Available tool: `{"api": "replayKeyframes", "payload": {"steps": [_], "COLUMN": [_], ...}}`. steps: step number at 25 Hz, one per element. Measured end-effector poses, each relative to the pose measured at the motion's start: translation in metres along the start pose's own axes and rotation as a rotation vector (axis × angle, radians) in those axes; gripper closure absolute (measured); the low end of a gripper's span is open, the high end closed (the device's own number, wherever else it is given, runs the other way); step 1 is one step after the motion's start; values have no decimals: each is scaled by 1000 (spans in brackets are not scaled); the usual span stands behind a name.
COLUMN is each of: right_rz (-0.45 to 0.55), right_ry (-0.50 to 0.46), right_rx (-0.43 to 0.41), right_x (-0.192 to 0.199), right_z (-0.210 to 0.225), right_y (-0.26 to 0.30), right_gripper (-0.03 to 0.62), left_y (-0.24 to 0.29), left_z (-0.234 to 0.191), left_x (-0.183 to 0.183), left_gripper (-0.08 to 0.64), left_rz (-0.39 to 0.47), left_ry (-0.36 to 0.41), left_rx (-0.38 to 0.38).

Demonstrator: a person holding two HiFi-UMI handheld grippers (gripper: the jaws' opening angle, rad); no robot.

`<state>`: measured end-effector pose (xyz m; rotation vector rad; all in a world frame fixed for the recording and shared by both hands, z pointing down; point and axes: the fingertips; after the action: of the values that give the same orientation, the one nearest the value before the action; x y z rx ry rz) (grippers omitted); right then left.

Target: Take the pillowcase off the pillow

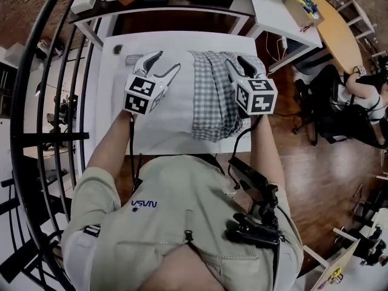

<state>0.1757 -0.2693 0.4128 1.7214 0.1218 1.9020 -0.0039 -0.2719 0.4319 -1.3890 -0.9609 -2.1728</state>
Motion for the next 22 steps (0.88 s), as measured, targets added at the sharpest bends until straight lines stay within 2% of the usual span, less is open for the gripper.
{"api": "replayKeyframes", "payload": {"steps": [4, 8, 10, 13, 14, 15, 17, 18, 22], "right_rz": [-148, -322, -433, -579, -597, -601, -570, -543, -430], "right_ry": [-43, -77, -122, -209, -244, -279, -338, -360, -365], "right_rx": [5, 7, 18, 20, 12, 11, 44, 68, 146], "right_x": [4, 25, 45, 81, 89, 94, 91, 85, 49], "right_z": [9, 13, 16, 16, 13, 10, 11, 14, 33], "right_y": [59, 103, 121, 137, 140, 141, 136, 132, 110], "right_gripper": [423, 400, 369, 360, 363, 399, 541, 565, 572], "left_y": [49, 75, 76, 73, 70, 66, 53, 45, 2], "left_z": [-1, 19, 34, 58, 64, 68, 67, 64, 43], "left_x": [9, 55, 75, 94, 95, 94, 84, 77, 34], "left_gripper": [248, 206, 231, 355, 407, 452, 499, 507, 518], "left_rz": [-102, -286, -331, -348, -345, -336, -298, -271, -159], "left_ry": [49, -2, -15, 13, 45, 85, 129, 121, 47], "left_rx": [40, 128, 147, 154, 144, 126, 79, 60, 7]}}
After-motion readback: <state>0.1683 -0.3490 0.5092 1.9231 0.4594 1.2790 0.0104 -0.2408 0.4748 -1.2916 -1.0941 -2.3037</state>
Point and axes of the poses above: the fingertips, and each gripper's own axes: y forward along the fingers, z to its right, x out of its underside, and after that the axes turned 13 degrees about y, right-handed
